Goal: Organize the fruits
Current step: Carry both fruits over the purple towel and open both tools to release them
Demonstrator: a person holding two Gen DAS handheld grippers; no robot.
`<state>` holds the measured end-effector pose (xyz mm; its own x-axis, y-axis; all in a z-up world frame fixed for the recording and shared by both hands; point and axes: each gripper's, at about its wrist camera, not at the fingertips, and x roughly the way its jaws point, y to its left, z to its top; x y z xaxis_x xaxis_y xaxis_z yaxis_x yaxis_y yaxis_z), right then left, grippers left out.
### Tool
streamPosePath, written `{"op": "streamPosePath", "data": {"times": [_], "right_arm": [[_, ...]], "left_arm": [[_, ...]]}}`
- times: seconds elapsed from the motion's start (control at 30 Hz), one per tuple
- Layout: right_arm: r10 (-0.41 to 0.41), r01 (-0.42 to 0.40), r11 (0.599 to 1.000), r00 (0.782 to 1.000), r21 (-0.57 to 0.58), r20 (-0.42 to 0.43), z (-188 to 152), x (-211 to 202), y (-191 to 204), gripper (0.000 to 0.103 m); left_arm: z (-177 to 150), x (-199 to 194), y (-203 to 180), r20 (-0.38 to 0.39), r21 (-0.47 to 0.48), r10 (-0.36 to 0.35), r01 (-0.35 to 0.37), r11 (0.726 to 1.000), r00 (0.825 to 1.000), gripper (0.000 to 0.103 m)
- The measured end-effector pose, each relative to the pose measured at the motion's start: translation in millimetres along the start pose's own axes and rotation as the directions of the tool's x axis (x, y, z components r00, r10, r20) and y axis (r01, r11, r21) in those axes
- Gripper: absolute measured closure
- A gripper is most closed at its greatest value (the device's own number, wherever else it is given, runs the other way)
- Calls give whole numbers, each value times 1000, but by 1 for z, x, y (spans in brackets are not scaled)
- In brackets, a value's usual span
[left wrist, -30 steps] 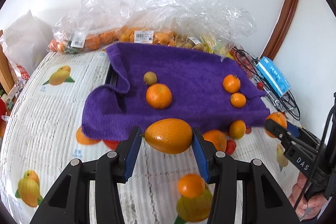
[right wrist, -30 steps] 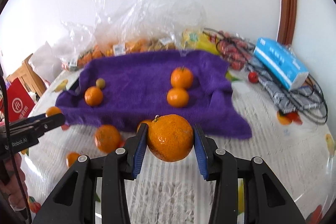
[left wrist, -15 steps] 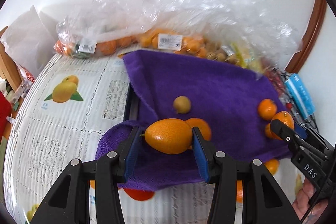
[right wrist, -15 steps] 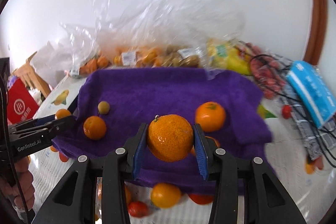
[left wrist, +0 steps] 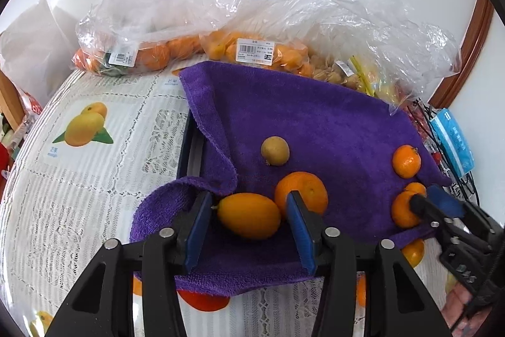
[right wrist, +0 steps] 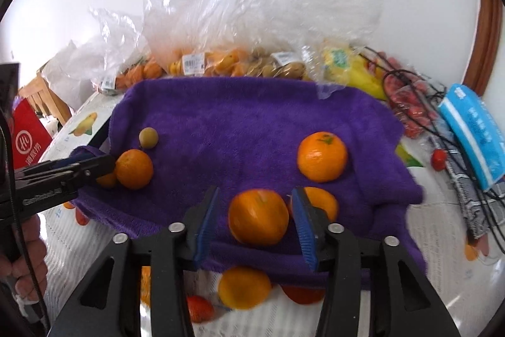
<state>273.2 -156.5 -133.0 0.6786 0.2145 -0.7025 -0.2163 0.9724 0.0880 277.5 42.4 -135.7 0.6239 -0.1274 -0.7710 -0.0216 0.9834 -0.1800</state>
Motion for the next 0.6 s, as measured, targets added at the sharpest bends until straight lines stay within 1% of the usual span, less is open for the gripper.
{"op": "streamPosePath", "data": {"times": [0.07,0.13,0.2,0.3,0.37,0.43,0.53,0.6], "right_arm": [[-2,2,1000,1000,6,13,-1,-12,-4,53],[-3,2,1000,1000,14,28,-4,-27,-7,53],[-8,7,1000,1000,21,28,-9,-36,-9,54],[14,-14,999,1000,32,12,-21,-45,-8,57],[34,-33,999,999,34,-11,-31,-44,-5,57],[31,-30,999,999,33,-39,-41,-36,0,57],[41,-38,998,996,46,-74,-50,-22,3,58],[46,-41,997,996,63,-80,-53,-15,3,58]], "left_arm": [[-1,-3,-2,-3,7,-3,3,1000,1000,49],[-1,-11,-5,16,16,6,-6,1000,1000,42],[-2,-21,-7,40,24,4,-5,1000,999,40],[-6,-35,-5,63,20,-4,3,1000,998,38],[-10,-40,-1,63,15,-9,8,1000,998,38],[-17,-44,3,59,12,-4,3,1000,998,38],[-26,-50,11,48,14,8,-9,1000,999,38],[-32,-52,16,40,10,17,-18,1000,999,38]]}}
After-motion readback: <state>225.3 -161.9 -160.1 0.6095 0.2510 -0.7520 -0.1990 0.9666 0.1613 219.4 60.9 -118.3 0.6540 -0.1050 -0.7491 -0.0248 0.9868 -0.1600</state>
